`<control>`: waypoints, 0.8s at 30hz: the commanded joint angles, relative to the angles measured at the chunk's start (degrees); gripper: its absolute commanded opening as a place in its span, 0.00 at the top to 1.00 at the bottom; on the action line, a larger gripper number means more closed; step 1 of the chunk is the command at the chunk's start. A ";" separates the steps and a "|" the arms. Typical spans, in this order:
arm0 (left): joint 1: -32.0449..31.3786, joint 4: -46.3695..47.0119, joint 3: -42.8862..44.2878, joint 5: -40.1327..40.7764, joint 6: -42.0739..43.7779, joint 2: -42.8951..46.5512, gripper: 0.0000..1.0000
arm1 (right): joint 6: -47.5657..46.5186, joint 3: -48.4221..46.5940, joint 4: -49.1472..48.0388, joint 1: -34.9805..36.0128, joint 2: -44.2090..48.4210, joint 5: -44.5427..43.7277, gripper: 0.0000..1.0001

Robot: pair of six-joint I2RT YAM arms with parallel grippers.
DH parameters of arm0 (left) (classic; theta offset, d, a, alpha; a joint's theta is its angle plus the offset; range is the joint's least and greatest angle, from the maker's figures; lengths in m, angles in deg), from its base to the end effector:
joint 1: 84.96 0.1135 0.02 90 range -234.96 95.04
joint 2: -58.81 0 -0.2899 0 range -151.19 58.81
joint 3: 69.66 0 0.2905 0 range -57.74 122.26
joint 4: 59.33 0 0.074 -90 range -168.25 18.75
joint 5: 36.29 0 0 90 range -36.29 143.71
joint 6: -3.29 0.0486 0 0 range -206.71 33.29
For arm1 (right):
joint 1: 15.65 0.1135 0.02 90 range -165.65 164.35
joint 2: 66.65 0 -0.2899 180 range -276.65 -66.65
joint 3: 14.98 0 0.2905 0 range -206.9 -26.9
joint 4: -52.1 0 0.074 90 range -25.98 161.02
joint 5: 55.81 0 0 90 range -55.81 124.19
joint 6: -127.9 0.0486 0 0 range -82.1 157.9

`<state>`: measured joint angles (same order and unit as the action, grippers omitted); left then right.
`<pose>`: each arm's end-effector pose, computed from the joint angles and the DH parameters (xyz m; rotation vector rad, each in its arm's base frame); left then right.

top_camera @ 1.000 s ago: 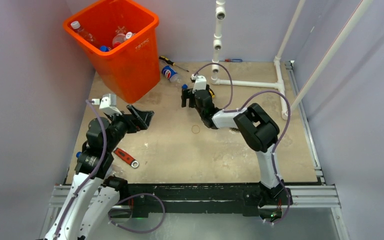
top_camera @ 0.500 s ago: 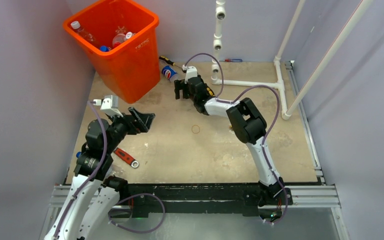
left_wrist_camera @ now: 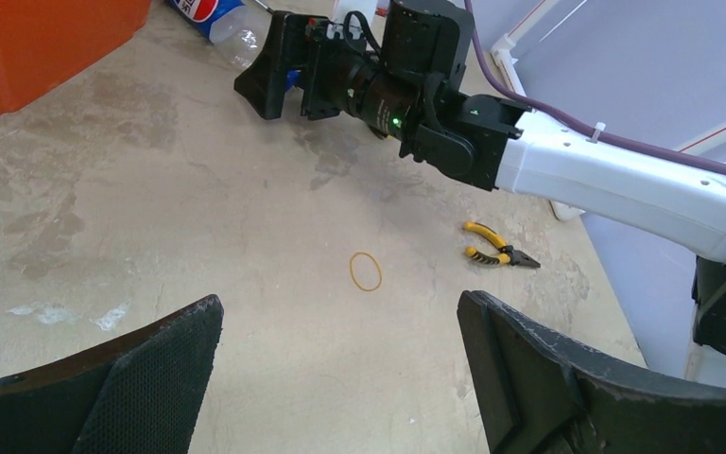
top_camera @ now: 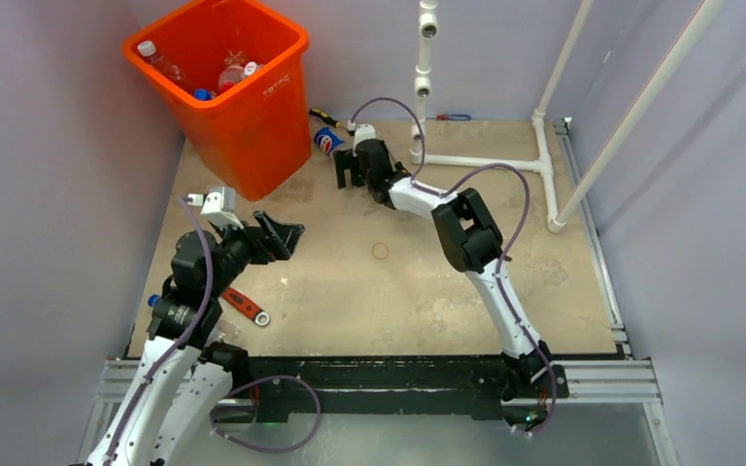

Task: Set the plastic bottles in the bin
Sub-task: Pick up the plastic bottle at the center of the board.

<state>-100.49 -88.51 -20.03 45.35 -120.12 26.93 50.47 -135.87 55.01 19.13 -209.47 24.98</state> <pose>0.1621 -0.0524 0.3310 -0.1759 1.8209 -0.7403 0.5228 0.3536 0.1290 -0.2863 1.9971 0.3684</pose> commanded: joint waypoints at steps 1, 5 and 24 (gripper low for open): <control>-0.29 2.12 -0.41 -0.96 -0.40 -0.12 0.06 | -0.96 -5.92 5.90 -0.55 -1.93 1.25 0.05; -0.29 2.14 -0.95 -1.13 -0.68 -0.03 0.06 | -1.15 -7.68 7.25 -0.98 -3.27 2.22 0.04; -0.29 2.49 -1.67 -1.55 -1.38 -0.11 0.06 | -3.61 0.69 -1.02 -1.15 1.58 7.14 0.50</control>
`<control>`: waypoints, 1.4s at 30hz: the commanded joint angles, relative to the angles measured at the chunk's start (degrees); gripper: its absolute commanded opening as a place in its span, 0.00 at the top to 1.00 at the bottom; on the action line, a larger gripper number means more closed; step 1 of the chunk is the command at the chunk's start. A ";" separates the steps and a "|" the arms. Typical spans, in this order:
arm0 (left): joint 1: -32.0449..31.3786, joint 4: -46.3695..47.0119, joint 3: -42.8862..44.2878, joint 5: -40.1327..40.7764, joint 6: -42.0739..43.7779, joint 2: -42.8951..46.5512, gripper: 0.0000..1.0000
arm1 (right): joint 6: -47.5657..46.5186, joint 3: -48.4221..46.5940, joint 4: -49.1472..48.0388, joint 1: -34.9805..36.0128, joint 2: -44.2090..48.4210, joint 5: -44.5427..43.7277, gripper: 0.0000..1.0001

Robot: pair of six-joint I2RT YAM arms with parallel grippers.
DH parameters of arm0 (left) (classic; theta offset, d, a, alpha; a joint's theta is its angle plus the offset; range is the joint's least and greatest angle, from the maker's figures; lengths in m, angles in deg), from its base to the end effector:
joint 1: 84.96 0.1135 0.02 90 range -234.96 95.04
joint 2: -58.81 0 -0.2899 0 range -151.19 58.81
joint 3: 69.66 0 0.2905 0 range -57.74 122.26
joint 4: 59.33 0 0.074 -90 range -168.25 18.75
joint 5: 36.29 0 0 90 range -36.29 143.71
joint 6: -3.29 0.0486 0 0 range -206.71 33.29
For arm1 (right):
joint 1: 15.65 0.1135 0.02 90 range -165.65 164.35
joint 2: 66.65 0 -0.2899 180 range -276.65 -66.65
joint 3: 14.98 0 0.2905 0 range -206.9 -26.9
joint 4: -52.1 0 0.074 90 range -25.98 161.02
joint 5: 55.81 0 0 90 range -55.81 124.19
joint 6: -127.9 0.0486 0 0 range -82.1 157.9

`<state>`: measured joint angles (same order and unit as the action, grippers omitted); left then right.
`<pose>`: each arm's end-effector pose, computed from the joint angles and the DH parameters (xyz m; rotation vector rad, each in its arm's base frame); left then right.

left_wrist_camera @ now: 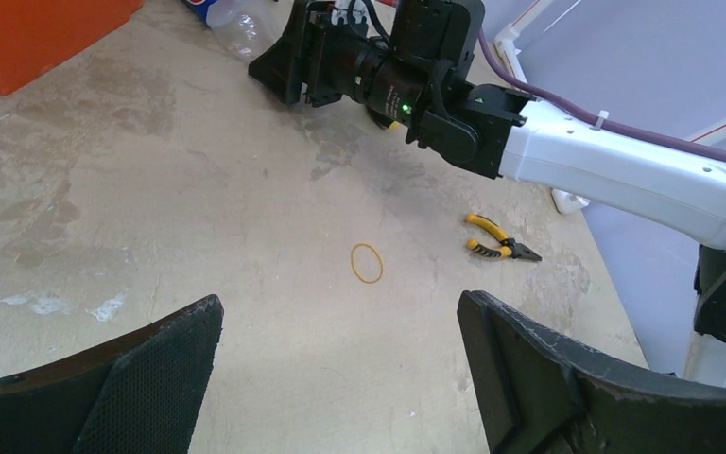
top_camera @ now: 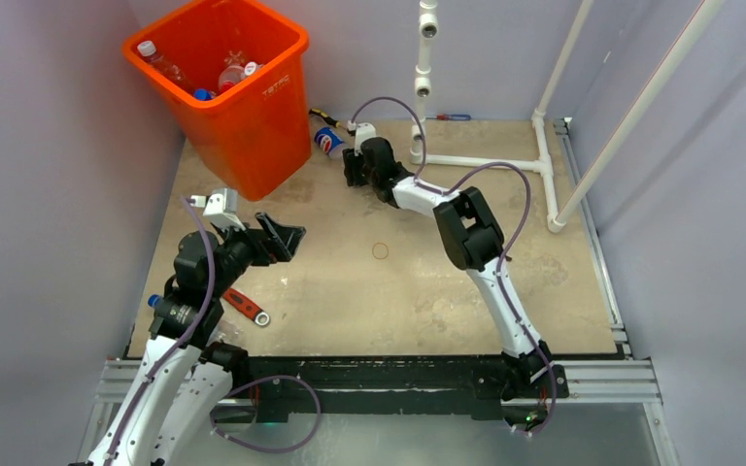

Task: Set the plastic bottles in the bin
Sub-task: Pick up the plastic bottle at the center of the board.

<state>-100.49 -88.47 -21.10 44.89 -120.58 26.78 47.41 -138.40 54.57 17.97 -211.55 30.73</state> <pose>0.1635 -0.0532 0.3233 -0.1819 1.8434 -0.7484 0.5341 0.3516 0.1241 -0.3817 1.9767 0.4244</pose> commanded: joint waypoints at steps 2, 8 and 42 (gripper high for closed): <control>-0.29 2.46 -0.61 -1.16 -1.06 0.19 0.06 | -0.64 5.18 -1.79 -0.05 4.79 1.56 0.56; -0.29 2.67 -0.95 -1.41 -1.81 0.47 0.06 | -0.69 11.54 -5.06 0.08 8.90 2.05 0.71; -0.82 38.79 3.95 -19.27 -22.57 -20.85 0.01 | 2.24 75.84 2.45 14.98 98.92 -3.72 1.00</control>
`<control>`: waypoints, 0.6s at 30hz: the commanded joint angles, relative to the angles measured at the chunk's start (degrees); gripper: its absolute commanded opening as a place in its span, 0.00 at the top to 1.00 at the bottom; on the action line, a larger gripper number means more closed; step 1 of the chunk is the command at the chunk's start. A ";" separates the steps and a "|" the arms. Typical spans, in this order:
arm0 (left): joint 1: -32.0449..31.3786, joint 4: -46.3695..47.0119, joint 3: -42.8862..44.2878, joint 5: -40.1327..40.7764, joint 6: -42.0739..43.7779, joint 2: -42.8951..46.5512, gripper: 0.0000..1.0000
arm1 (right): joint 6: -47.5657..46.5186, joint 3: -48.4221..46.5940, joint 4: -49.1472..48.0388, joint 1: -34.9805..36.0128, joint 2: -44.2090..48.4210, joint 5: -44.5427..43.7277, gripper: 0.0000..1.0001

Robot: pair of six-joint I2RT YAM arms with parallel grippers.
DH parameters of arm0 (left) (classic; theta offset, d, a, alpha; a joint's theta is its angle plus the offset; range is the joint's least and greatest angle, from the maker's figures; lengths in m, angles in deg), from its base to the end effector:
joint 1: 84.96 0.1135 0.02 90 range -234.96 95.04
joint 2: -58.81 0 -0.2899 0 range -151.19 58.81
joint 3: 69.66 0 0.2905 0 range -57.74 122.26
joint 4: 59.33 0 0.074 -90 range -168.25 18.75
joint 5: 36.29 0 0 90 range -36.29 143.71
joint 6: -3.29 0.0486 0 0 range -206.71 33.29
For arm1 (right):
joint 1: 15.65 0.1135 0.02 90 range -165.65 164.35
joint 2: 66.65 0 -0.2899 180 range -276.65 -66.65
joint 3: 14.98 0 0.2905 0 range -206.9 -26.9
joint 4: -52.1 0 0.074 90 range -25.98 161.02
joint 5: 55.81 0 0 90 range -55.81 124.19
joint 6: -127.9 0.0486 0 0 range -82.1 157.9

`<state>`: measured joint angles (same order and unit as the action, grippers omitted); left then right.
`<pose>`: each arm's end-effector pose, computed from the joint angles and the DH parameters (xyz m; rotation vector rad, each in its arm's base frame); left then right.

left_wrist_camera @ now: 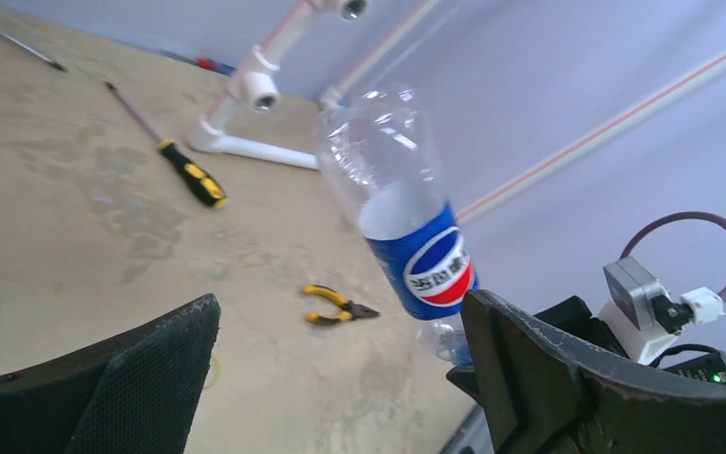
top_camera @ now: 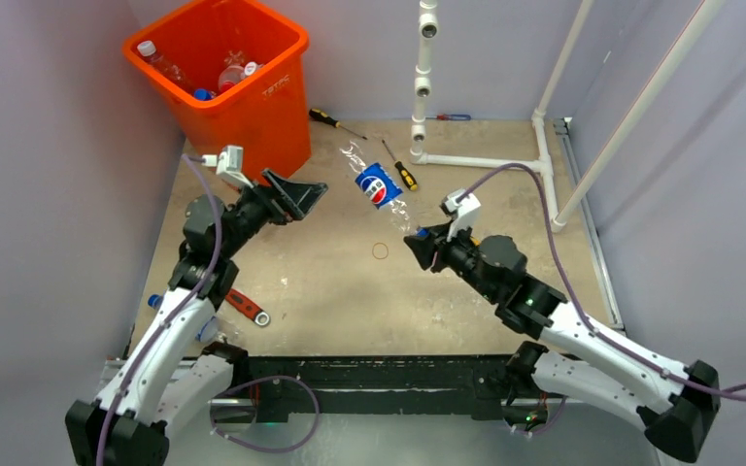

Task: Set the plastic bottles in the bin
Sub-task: Pick up the plastic bottle at the center of the board.

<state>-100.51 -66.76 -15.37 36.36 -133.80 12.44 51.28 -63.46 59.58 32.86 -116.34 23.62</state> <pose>0.2158 -0.0751 0.3644 -0.2042 1.6583 -1.0810 0.1678 0.1763 0.3100 -0.3971 1.7170 0.6364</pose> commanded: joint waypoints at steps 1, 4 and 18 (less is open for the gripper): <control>-1.36 19.17 -1.58 -12.10 -10.36 -8.71 0.01 | -1.67 0.44 -2.01 0.14 3.35 4.04 1.00; -4.29 23.05 -0.83 -11.95 -10.84 -10.67 0.01 | -2.03 -0.81 -1.17 0.47 2.10 4.84 1.00; -9.14 26.78 0.16 -9.84 -8.87 -16.40 0.01 | -1.99 -0.86 -4.88 1.72 2.68 8.99 1.00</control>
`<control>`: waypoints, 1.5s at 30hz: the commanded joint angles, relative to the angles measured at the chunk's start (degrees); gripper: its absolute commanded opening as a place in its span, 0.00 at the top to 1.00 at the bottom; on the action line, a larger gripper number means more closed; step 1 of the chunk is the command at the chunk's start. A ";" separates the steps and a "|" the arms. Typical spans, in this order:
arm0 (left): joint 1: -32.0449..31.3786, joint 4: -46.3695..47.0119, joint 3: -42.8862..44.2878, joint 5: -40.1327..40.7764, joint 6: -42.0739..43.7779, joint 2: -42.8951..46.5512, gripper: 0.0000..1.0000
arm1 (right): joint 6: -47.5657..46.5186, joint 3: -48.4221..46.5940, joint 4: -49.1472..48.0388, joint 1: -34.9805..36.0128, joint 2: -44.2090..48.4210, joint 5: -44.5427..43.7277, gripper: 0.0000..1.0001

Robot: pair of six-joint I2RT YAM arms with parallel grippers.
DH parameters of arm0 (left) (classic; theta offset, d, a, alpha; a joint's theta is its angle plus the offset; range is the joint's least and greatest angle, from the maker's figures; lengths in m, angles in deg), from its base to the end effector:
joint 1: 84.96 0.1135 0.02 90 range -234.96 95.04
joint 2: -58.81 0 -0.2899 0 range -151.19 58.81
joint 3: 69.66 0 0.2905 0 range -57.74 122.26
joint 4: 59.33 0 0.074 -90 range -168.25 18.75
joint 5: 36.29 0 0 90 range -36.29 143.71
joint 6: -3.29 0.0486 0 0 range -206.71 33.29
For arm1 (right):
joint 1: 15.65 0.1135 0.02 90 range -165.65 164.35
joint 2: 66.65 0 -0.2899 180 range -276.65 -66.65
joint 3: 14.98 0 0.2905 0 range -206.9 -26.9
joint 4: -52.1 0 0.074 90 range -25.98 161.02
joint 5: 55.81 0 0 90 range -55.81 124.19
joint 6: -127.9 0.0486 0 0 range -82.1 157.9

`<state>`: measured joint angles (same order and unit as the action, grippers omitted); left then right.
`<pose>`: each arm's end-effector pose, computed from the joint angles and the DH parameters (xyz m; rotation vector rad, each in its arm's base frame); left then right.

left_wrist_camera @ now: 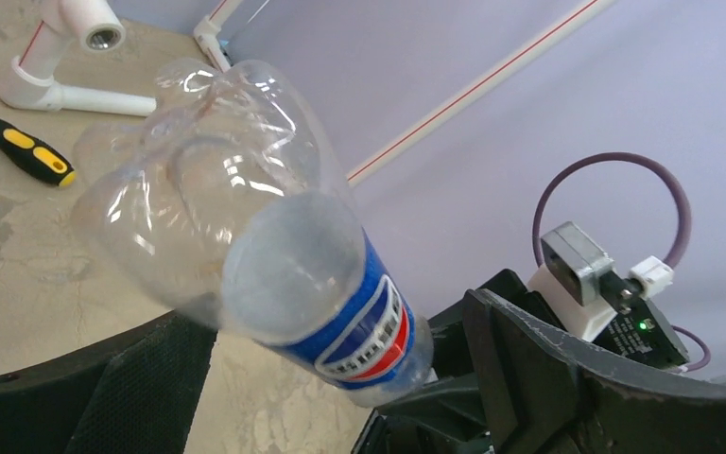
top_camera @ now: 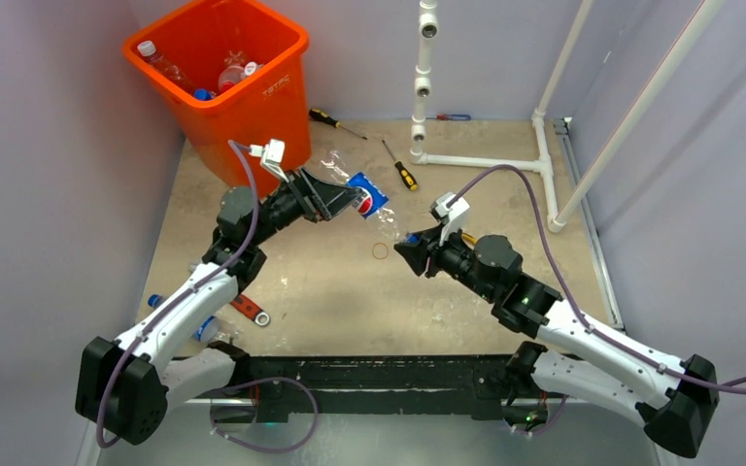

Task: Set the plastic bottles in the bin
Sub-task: Pick up the plastic bottle at the center of the board, then place the plastic bottle in the trash bin.

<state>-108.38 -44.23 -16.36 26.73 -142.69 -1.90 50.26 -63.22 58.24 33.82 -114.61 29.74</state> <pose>0.2505 -0.1325 0.3446 -0.0265 1.6294 -1.4385 0.1576 0.1786 0.3177 -0.4922 1.6567 0.7434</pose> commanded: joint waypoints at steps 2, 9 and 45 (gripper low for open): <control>-1.61 5.58 1.44 -0.54 -0.65 -3.47 0.02 | -1.64 -1.34 -3.62 1.03 0.99 3.63 1.00; -1.72 14.54 1.44 -2.33 -5.40 -7.16 0.29 | -4.11 -3.28 -0.56 1.98 1.46 4.36 1.00; -1.78 64.33 -11.34 23.15 -37.87 -5.08 0.78 | 23.30 6.95 -69.98 2.03 -4.14 2.20 0.03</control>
<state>-110.41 11.88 -26.83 47.25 -178.98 -8.41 68.05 -53.51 2.86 35.70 -114.70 31.12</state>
